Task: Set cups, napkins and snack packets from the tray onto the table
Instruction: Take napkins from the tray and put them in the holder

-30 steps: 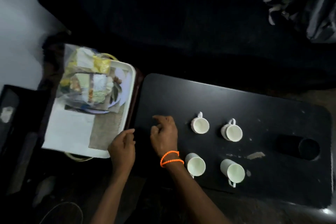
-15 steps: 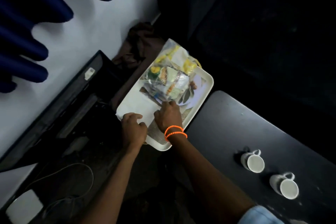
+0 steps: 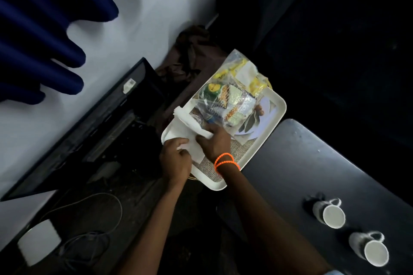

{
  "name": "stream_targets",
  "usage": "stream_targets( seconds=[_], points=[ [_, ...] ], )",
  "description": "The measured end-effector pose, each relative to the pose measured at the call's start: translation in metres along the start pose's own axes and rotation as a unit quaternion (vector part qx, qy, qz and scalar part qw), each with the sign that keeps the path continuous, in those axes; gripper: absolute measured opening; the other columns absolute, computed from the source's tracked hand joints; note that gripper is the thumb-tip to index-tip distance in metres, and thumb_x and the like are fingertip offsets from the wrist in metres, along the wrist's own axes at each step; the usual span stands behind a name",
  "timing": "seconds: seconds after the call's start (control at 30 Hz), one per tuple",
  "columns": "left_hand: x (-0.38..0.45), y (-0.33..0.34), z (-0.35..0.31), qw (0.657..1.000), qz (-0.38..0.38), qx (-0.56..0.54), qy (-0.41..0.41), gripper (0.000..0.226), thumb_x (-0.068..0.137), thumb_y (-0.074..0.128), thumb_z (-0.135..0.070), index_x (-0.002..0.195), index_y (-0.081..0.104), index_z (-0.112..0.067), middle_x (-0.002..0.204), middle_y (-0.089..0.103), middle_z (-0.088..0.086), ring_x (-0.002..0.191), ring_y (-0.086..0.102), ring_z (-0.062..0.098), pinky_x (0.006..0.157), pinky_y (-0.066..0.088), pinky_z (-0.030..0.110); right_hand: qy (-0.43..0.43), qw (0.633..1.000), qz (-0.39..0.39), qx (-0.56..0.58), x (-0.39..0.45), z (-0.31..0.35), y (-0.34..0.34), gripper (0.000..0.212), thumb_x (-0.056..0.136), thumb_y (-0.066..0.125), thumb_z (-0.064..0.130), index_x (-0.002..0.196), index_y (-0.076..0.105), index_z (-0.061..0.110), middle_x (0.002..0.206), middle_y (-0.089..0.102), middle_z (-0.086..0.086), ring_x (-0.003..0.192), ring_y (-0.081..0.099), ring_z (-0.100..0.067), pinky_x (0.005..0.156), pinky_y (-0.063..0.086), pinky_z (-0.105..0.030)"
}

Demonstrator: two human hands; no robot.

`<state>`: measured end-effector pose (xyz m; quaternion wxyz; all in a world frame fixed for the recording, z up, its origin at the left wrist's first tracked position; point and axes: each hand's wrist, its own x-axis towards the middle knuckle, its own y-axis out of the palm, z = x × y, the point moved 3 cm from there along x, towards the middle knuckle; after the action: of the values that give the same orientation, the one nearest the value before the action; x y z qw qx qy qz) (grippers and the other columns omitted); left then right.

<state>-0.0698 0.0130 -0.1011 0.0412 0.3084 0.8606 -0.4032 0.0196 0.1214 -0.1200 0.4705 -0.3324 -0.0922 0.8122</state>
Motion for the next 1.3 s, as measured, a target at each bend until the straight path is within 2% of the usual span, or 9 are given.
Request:
stream_targets(
  seconds=[0.07,0.17,0.27,0.33,0.4,0.63,0.87,1.1,1.3],
  points=[
    [-0.004,-0.004,0.002,0.998,-0.037,-0.051,-0.01,0.032,0.085,0.059,0.005,0.109,0.077,-0.009,0.118,0.072,0.008,0.11,0.066,0.022,0.099,0.053,0.038,0.028,0.996,-0.011,0.087,-0.004,-0.001,-0.019,0.017,0.073,0.079,0.016,0.082,0.066,0.021,0.08,0.066,-0.001,0.068,0.06,-0.018,0.056,0.046,-0.02],
    [-0.011,0.006,-0.001,0.973,-0.027,-0.187,-0.13,0.022,0.099,0.059,-0.013,0.117,0.071,-0.009,0.126,0.072,0.013,0.117,0.066,0.026,0.105,0.053,0.046,0.108,0.949,0.001,0.295,-0.012,-0.011,-0.046,0.022,0.072,0.079,0.005,0.09,0.068,0.011,0.089,0.071,-0.015,0.076,0.068,-0.032,0.069,0.059,-0.044],
    [-0.029,0.034,-0.021,0.855,0.122,-0.416,-0.286,0.036,0.103,0.056,-0.039,0.125,0.07,-0.014,0.129,0.072,0.015,0.124,0.067,0.034,0.104,0.055,0.053,0.157,0.885,0.023,0.438,-0.024,-0.025,-0.073,0.036,0.074,0.078,-0.005,0.107,0.067,0.0,0.103,0.076,-0.02,0.089,0.074,-0.039,0.079,0.062,-0.052],
    [-0.044,0.052,-0.039,0.78,0.226,-0.511,-0.283,0.053,0.101,0.053,-0.056,0.135,0.067,-0.018,0.131,0.072,0.014,0.124,0.068,0.035,0.105,0.054,0.054,0.166,0.864,0.03,0.474,-0.034,-0.038,-0.09,0.035,0.075,0.076,-0.009,0.107,0.067,0.001,0.107,0.075,-0.019,0.093,0.073,-0.037,0.081,0.061,-0.051],
    [-0.055,0.067,-0.057,0.754,0.294,-0.525,-0.265,0.057,0.098,0.055,-0.06,0.137,0.065,-0.02,0.132,0.072,0.014,0.124,0.068,0.034,0.1,0.057,0.052,0.172,0.86,0.015,0.481,-0.045,-0.054,-0.109,0.037,0.073,0.075,-0.012,0.107,0.065,0.001,0.11,0.073,-0.023,0.097,0.071,-0.039,0.085,0.06,-0.054],
    [-0.09,0.129,-0.09,0.876,0.351,-0.277,-0.18,0.032,0.08,0.083,-0.012,0.111,0.077,-0.013,0.102,0.082,0.01,0.094,0.079,0.03,0.078,0.065,0.044,0.137,0.912,-0.075,0.379,-0.085,-0.107,-0.193,0.051,0.061,0.086,0.005,0.108,0.067,0.006,0.102,0.077,-0.013,0.09,0.075,-0.03,0.073,0.062,-0.041],
    [-0.156,0.193,-0.131,0.882,0.45,-0.12,-0.073,0.029,0.077,0.08,-0.03,0.104,0.077,-0.02,0.099,0.082,0.001,0.092,0.08,0.022,0.085,0.065,0.048,0.143,0.893,-0.25,0.346,-0.135,-0.184,-0.276,0.02,0.078,0.079,-0.001,0.095,0.072,0.008,0.084,0.078,-0.001,0.071,0.074,-0.016,0.056,0.057,-0.022],
    [-0.273,0.257,-0.172,0.891,0.422,0.124,0.112,0.019,0.083,0.069,-0.019,0.098,0.073,-0.009,0.092,0.076,0.004,0.085,0.073,0.026,0.071,0.062,0.037,0.229,0.847,-0.361,0.316,-0.214,-0.268,-0.317,0.022,0.079,0.078,0.0,0.092,0.074,0.017,0.089,0.078,-0.003,0.082,0.075,-0.023,0.067,0.058,-0.032],
    [-0.386,0.296,-0.19,0.89,0.443,0.06,0.091,0.011,0.079,0.065,-0.012,0.086,0.072,-0.008,0.085,0.077,0.009,0.08,0.072,0.03,0.066,0.061,0.042,0.247,0.805,-0.478,0.249,-0.296,-0.316,-0.357,0.027,0.079,0.075,0.004,0.102,0.076,0.019,0.095,0.077,0.004,0.087,0.073,-0.014,0.076,0.058,-0.027]
  ],
)
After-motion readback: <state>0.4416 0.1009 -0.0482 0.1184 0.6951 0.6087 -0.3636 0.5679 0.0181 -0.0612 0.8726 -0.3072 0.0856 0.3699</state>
